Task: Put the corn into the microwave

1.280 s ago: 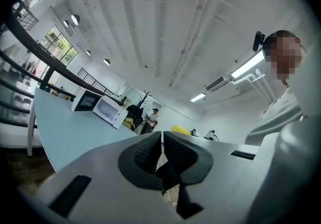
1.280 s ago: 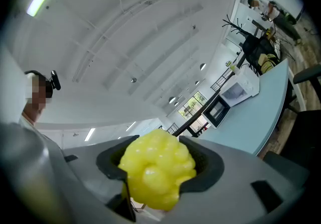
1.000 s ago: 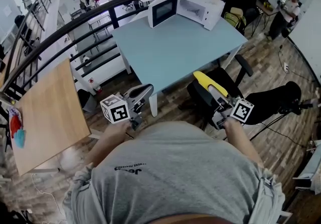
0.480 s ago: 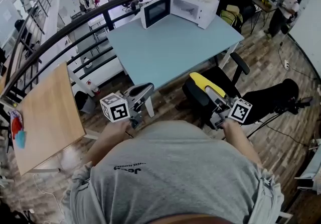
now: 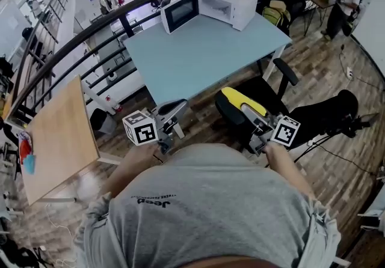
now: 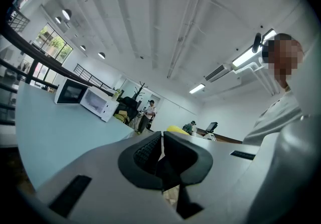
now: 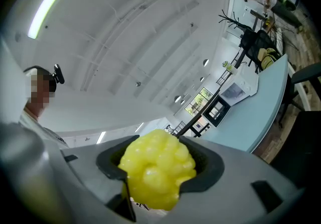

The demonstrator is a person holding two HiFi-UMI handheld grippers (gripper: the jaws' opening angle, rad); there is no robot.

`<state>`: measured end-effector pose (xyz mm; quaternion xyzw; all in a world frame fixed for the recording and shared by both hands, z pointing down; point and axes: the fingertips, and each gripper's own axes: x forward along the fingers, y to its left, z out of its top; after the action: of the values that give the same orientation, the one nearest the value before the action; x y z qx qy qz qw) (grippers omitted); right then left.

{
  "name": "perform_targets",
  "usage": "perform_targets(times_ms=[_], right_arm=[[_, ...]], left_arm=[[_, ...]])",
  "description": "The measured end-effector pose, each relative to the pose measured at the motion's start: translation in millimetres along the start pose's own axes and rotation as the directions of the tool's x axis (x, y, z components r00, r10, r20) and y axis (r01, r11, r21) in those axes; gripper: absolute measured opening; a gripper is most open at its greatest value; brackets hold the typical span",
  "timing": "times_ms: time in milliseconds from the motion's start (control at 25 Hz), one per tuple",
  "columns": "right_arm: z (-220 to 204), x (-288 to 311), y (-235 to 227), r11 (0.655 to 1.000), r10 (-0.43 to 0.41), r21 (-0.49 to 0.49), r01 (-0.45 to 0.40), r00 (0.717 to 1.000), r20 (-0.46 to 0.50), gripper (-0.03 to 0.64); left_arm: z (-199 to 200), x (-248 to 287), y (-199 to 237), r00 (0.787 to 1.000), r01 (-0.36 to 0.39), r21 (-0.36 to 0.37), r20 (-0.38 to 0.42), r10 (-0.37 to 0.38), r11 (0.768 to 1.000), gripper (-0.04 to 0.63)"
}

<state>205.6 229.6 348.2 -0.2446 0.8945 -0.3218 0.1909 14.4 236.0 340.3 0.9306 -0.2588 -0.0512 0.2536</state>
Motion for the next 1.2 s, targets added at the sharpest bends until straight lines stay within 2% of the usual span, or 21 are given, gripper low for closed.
perform_targets(times_ms=[240,440,680,800,960,1200], right_arm=[[1.5,1.8,-9.1,1.000,0.017,0.023,-0.016,1.000,-0.002,0.256],[-3.5,25.7,-21.9,1.000,-0.003,0.028,0.003,1.000,-0.009,0.256],[0.3,90.3,-37.6,0.999,-0.041,-0.009,0.041,0.999,0.017,0.256],[4.2,130.5,-45.7,0.997,-0.075,0.004,0.075,0.996,0.043,0.255],[16.0,186.5,-51.3,0.994,-0.098,-0.034,0.100,0.993,0.064,0.255],[17.2,266.6,-68.7,0.992,-0.117,-0.036,0.120,0.991,0.066,0.255]], left_arm=[[-0.3,11.3,-0.9,1.000,-0.008,-0.006,-0.020,0.007,1.000,0.031],[6.5,3.8,24.7,1.000,0.005,-0.017,-0.010,-0.005,1.000,0.031],[30.0,-9.4,92.8,0.998,0.059,-0.021,-0.018,-0.060,0.998,0.031],[59.5,-17.0,133.0,0.996,0.086,-0.016,-0.019,-0.087,0.996,0.031],[101.3,-29.9,177.6,0.992,0.125,0.012,-0.025,-0.125,0.992,0.032],[133.5,-64.6,251.2,0.993,0.115,-0.012,-0.027,-0.115,0.993,0.031]])
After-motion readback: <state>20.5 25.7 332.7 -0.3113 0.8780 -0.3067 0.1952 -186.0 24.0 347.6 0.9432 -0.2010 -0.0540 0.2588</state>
